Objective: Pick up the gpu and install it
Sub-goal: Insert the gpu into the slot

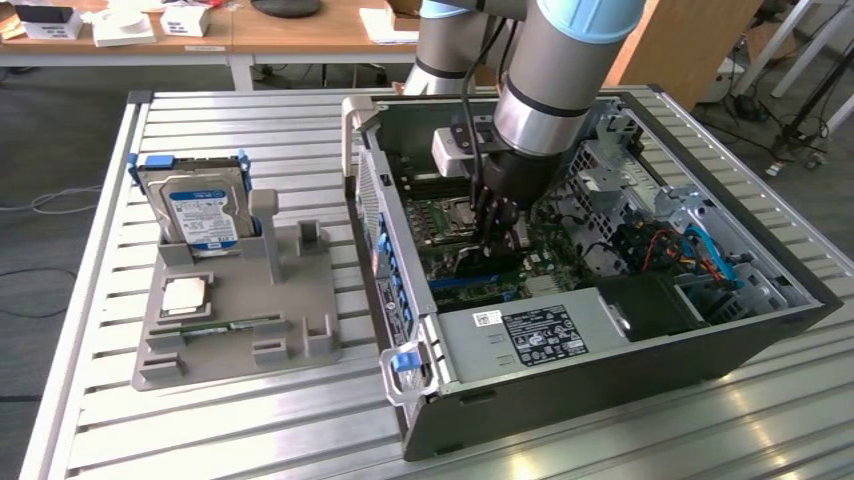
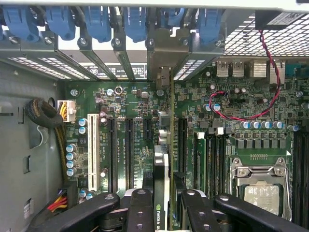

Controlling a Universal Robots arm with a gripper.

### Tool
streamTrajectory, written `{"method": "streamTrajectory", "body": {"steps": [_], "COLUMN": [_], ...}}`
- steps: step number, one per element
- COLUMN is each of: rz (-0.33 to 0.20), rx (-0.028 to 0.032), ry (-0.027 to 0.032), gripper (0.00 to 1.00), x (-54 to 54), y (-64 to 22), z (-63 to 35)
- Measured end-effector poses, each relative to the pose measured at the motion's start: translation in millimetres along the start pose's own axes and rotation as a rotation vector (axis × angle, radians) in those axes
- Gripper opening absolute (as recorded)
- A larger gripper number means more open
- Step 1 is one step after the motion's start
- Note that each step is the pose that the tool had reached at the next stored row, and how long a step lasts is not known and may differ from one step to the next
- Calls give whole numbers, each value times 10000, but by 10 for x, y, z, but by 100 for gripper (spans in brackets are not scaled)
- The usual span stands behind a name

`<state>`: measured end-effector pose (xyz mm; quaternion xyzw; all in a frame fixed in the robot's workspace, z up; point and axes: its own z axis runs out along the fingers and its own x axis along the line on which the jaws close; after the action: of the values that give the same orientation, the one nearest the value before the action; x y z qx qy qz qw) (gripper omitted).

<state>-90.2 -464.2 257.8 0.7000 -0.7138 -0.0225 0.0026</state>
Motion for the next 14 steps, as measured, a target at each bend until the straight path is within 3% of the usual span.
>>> {"method": "streamTrajectory", "body": {"steps": [14], "rz": [40], "rx": [2], "ry": [-4], "gripper": [27], "x": [0], "y": [0], "z": [4]}}
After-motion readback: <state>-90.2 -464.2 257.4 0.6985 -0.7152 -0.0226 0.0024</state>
